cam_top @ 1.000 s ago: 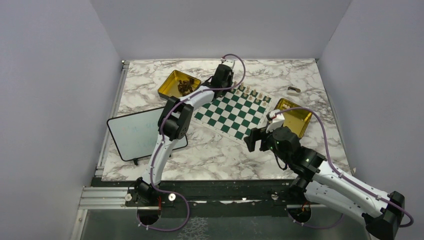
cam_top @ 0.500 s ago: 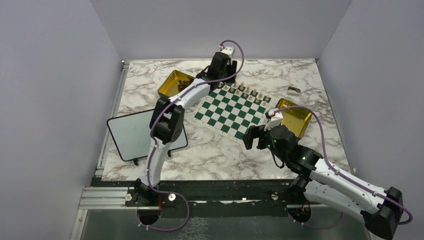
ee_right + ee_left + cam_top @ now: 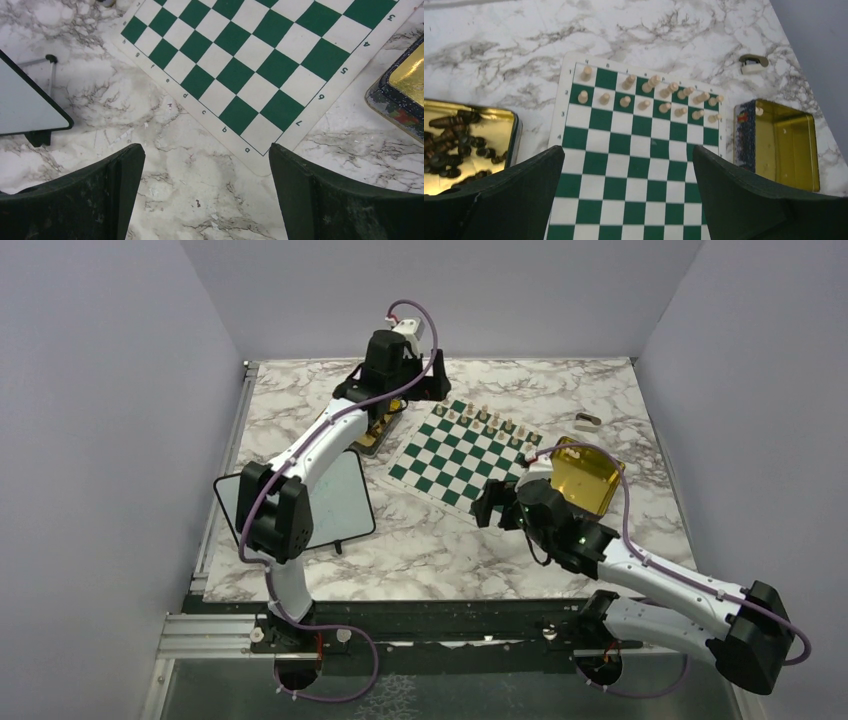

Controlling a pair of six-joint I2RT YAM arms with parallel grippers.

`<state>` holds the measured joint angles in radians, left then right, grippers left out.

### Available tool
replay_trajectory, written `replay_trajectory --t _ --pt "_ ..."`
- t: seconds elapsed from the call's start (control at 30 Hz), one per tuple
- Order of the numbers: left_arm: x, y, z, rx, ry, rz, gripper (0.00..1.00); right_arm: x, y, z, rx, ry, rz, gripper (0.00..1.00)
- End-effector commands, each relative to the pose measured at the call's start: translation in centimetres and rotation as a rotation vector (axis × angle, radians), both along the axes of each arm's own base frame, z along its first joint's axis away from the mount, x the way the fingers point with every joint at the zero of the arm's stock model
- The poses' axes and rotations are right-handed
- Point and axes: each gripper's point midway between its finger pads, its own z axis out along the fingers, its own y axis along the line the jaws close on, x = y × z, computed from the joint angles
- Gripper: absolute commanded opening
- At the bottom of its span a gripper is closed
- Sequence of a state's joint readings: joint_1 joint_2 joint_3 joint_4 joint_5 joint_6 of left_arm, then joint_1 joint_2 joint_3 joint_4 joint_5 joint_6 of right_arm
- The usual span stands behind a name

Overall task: Set up the chess pieces on the board
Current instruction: Pick up the chess piece from the storage box.

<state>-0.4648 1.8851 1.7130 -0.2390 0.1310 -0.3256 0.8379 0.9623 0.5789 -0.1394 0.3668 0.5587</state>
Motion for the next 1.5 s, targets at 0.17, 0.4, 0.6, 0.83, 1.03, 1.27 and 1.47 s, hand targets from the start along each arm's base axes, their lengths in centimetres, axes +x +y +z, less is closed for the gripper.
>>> replay_trajectory --t 0.17,0.4,0.6,0.83,1.03,1.27,1.47 --pt "-11.5 3.8 0.3 0.012 0.049 -0.121 0.99 2.9 -0.2 6.0 0.105 -0.139 -0.133 1.00" --pt "-17.5 7.4 0.3 0.035 -0.034 -0.122 0.99 4.7 -2.6 7.8 -0.044 -0.210 -0.214 1.00" --pt "-19.2 8.2 0.0 0.017 -0.101 -0.132 0.99 8.2 -7.6 7.3 -0.174 -0.192 -0.373 1.00" --pt "-20.7 7.5 -0.6 0.014 -0.110 -0.181 0.99 11.0 -16.8 3.6 -0.262 -0.144 -0.621 1.00" --pt "-20.8 8.1 -0.9 0.058 -0.126 -0.154 0.99 13.3 -21.2 -2.4 -0.148 -0.036 -0.669 0.93" --pt "-20.8 8.3 -1.0 0.074 -0.132 -0.147 0.98 15.5 -22.5 -5.1 -0.138 -0.015 -0.640 0.72" --pt "-20.8 8.4 -1.1 0.079 -0.130 -0.143 0.98 16.7 -23.1 -5.8 -0.111 -0.015 -0.669 0.63"
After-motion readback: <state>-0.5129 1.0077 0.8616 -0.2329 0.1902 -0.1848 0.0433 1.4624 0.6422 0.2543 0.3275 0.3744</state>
